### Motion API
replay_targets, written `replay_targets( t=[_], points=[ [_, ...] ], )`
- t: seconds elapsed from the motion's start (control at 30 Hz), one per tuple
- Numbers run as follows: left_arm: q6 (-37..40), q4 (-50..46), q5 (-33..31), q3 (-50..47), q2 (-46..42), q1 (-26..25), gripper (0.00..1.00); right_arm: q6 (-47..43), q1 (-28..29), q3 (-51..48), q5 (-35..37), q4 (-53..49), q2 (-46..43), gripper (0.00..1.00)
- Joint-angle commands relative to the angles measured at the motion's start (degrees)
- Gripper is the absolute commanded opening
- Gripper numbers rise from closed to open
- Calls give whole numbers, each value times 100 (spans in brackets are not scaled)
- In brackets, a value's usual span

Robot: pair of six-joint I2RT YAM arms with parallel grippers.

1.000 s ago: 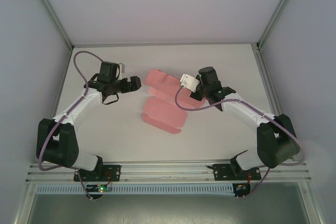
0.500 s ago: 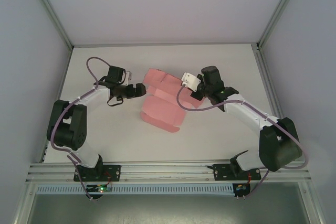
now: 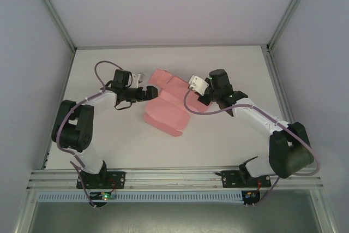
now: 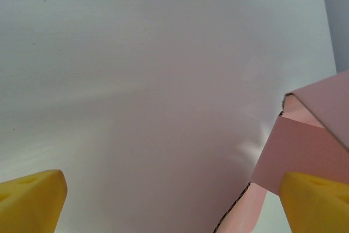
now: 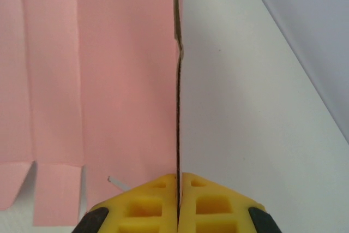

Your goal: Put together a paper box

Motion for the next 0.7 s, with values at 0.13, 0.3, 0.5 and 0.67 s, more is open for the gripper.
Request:
replay_targets(
  t=[0.13,0.3,0.5,0.67],
  points=[
    [-349,802,-1261,17,181,-461,100,208,307,31,-231,231,115,0],
    [-378,744,-2385,12,267,-851,100,-158,614,79,642,245,417,0],
    [-433,295,-2626,-154,218,-778,100,-767,726,90,1788,555,640,0],
    [-63,-275,-2562,-365,-366,-647,100,-1909,779,-172,2858,1338,889,0]
  ],
)
